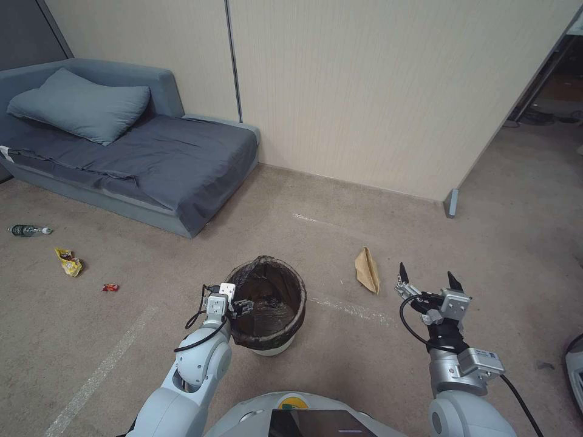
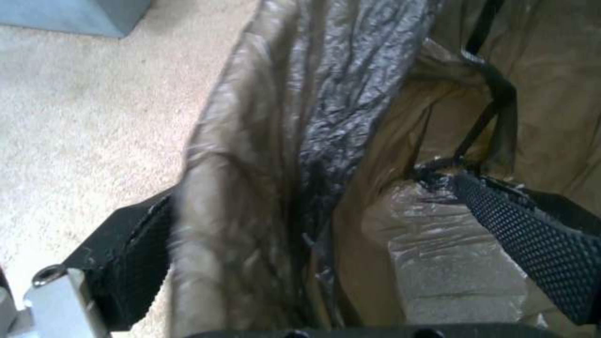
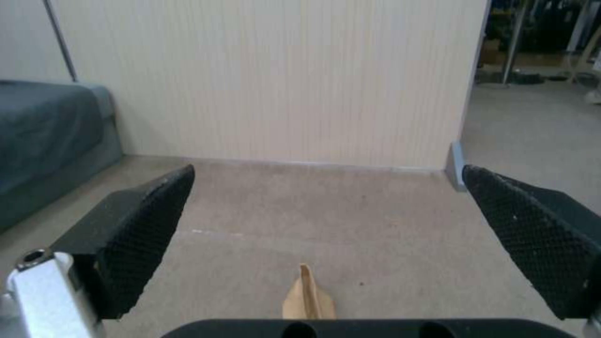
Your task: Pick up the trash bin, then pick up the garbage from the floor and place it into the trash bin.
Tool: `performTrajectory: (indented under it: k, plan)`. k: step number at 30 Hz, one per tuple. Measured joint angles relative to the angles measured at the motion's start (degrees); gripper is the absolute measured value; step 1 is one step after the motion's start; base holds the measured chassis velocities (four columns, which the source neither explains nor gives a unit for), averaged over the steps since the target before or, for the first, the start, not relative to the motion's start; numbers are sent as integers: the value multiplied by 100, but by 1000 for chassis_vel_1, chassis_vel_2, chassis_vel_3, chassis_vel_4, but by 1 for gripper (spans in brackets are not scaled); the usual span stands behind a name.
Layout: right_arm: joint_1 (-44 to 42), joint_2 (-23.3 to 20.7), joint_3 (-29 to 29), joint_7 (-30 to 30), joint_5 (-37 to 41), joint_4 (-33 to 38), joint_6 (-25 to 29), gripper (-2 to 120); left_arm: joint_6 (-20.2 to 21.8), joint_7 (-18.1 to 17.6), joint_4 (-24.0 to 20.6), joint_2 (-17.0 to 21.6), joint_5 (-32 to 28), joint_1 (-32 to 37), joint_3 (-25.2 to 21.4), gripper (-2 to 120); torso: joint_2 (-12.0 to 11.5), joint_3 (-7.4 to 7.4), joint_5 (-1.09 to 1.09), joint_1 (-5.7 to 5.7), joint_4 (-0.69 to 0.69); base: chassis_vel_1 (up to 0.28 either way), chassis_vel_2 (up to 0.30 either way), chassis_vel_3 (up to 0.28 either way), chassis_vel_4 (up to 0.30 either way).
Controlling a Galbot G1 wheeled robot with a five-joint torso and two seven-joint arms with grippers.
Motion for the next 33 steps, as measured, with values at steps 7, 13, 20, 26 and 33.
performTrajectory:
  k: [7,13,20,26,33]
  plan:
    - [-3,0,-3,-1,-1,-10,1,100,-3,-14,68,2,-12,-27,-27,100,0,0,0,0,0,0,0,0,0]
    - [18,0,-4,0,0,-42,9,100,-7,-12,26,9,0,-10,-19,86,0,0,0,0,0,0,0,0,0]
    - [61,0,-40,2,-11,-94,-6,100,-9,-56,-53,11,25,-6,-105,62,0,0,0,0,0,0,0,0,0]
    - [89,0,-17,16,-9,-94,-16,100,-9,-71,-33,75,13,-36,-132,42,0,0,-1,0,0,0,0,0,0]
    - [107,0,-3,26,11,-91,-15,100,-9,-70,-49,98,-14,-35,-129,12,0,0,0,0,0,0,0,0,0]
